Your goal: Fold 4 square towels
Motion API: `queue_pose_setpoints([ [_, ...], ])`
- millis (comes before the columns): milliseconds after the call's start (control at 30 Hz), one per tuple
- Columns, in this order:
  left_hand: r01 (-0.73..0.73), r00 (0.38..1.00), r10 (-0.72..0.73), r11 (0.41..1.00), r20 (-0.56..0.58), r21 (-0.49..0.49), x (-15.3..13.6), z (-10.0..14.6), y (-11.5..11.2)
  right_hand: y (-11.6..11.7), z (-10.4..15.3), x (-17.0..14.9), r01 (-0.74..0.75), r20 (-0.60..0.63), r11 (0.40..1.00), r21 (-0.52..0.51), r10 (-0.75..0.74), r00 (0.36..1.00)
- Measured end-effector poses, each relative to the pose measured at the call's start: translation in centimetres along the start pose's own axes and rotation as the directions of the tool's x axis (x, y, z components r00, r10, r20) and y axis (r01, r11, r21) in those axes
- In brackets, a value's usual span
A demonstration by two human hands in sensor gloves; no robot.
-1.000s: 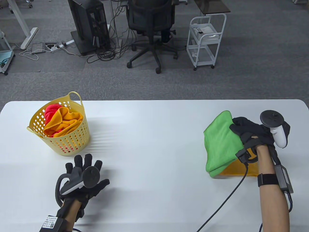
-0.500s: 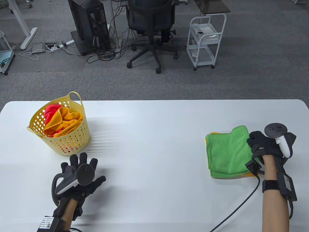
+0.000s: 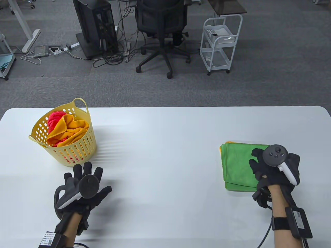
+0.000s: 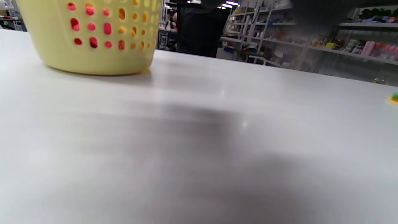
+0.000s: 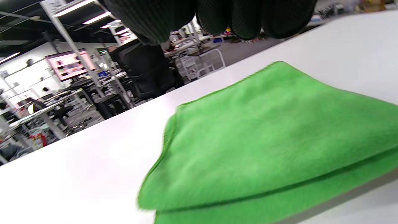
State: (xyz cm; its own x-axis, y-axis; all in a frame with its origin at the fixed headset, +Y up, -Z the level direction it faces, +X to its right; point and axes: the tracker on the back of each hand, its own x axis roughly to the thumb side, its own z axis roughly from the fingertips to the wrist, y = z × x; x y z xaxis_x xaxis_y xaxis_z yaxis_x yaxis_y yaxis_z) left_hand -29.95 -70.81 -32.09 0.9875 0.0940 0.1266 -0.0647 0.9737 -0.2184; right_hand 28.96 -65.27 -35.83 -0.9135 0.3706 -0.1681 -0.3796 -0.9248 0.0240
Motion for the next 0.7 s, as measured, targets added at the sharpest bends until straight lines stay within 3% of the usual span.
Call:
queue_pose_setpoints([
  [233, -0.005, 1.000, 0.004, 0.999, 0.015, 0.038, 0.2, 0.4, 0.4, 2.5, 4.3, 6.5, -0.192, 0.157, 0.978, -0.078, 0.202, 0.967],
  [433, -0.008, 1.000, 0.007, 0.999, 0.021, 0.049, 0.2, 0.2, 0.3, 5.5, 6.7, 11.0, -0.179, 0.241, 0.982, -0.063, 0.189, 0.952],
  [633, -0.005, 1.000, 0.004, 0.999, 0.023, 0.051, 0.3, 0.2, 0.3, 8.7, 7.3, 12.9, -0.283, 0.303, 0.957, -0.066, 0.289, 0.908],
  [700, -0.004, 1.000, 0.003, 0.999, 0.023, 0.054, 0.4, 0.2, 0.3, 9.5, 7.1, 12.8, -0.262, 0.335, 0.958, -0.117, 0.286, 0.898],
])
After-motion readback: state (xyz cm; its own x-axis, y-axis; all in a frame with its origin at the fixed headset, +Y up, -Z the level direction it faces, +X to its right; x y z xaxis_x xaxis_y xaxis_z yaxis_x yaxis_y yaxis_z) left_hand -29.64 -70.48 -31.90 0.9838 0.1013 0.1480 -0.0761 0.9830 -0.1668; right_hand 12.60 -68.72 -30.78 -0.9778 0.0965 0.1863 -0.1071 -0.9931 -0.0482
